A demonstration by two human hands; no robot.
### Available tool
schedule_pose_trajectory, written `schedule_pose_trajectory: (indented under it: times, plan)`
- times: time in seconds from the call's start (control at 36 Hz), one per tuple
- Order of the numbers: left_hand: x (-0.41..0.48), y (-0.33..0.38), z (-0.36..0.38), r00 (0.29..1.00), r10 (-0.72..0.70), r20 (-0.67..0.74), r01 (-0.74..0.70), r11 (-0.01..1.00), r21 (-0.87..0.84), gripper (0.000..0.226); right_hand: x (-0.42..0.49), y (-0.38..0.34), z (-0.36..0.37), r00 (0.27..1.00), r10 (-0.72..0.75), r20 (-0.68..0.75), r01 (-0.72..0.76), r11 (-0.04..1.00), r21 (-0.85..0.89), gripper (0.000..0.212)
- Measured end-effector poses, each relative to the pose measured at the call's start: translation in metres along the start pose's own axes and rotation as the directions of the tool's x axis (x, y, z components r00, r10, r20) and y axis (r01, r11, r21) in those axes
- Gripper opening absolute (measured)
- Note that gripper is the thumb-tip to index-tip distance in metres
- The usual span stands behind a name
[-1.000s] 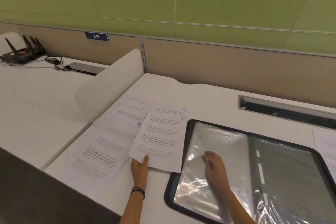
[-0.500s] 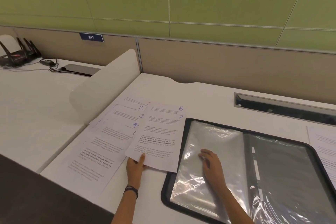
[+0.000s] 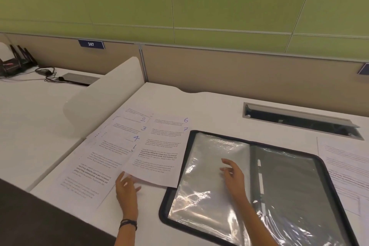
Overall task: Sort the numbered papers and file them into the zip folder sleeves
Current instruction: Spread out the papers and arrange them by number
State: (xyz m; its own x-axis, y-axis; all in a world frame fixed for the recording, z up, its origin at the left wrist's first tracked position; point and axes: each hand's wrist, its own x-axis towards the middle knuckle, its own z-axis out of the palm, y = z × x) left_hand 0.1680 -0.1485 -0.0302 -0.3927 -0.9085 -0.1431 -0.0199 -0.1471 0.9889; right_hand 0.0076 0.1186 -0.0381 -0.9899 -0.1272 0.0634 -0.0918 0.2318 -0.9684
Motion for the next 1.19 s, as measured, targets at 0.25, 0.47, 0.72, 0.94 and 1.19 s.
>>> schedule_pose_trajectory:
  times: [0.25,0.47,0.72,0.94,1.19]
  plan:
    - [-0.033,0.005,0.040,0.975,0.220,0.024,-0.220,0.949,0.226,0.054,-0.008,0.002,-0.072,0.992,0.005,-0.125,0.005,0.997,0.079,0.024]
    - [-0.072,0.012,0.092,0.954,0.212,0.210,-0.245,0.958,0.147,0.056,-0.019,0.008,-0.141,0.949,0.035,-0.313,-0.009,0.996,0.084,0.025]
    - [-0.132,0.003,0.150,0.860,0.159,0.484,-0.231,0.969,0.092,0.037,-0.039,0.011,-0.213,0.836,0.114,-0.536,-0.018,0.983,0.181,0.022]
    - [-0.179,-0.010,0.200,0.692,0.112,0.714,-0.288,0.949,0.130,0.030,-0.059,0.022,-0.269,0.740,0.126,-0.660,-0.071,0.991,0.109,0.023]
    - [-0.234,-0.028,0.242,0.519,0.103,0.849,-0.343,0.934,0.096,0.034,-0.081,0.045,-0.308,0.719,0.098,-0.688,-0.159,0.987,-0.026,0.024]
